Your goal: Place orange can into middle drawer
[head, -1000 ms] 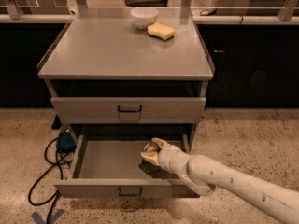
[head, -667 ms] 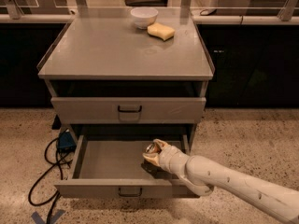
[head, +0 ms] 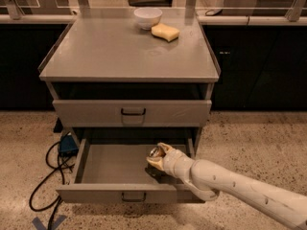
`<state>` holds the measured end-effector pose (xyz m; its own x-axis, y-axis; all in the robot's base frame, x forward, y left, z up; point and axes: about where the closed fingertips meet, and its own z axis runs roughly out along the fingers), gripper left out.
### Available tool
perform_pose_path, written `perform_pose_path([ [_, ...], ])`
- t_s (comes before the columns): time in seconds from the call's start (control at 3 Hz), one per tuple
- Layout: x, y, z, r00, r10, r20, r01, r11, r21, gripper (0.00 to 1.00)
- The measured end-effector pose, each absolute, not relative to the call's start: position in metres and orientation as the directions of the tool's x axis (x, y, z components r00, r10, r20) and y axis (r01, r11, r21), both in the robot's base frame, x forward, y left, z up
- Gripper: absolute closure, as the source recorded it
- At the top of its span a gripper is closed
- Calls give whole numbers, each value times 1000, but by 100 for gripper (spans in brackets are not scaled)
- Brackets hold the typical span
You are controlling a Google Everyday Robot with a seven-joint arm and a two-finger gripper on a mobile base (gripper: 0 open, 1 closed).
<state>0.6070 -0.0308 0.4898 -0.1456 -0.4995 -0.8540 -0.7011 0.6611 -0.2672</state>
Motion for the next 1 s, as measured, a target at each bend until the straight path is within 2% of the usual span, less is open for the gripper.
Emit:
perform_pose_path([
  [0.67,607,-31,490,-146,-499,-854,-701,661,-267,15],
  [1.0,607,-31,490,-145,-499,-854,-701,661,-267,0],
])
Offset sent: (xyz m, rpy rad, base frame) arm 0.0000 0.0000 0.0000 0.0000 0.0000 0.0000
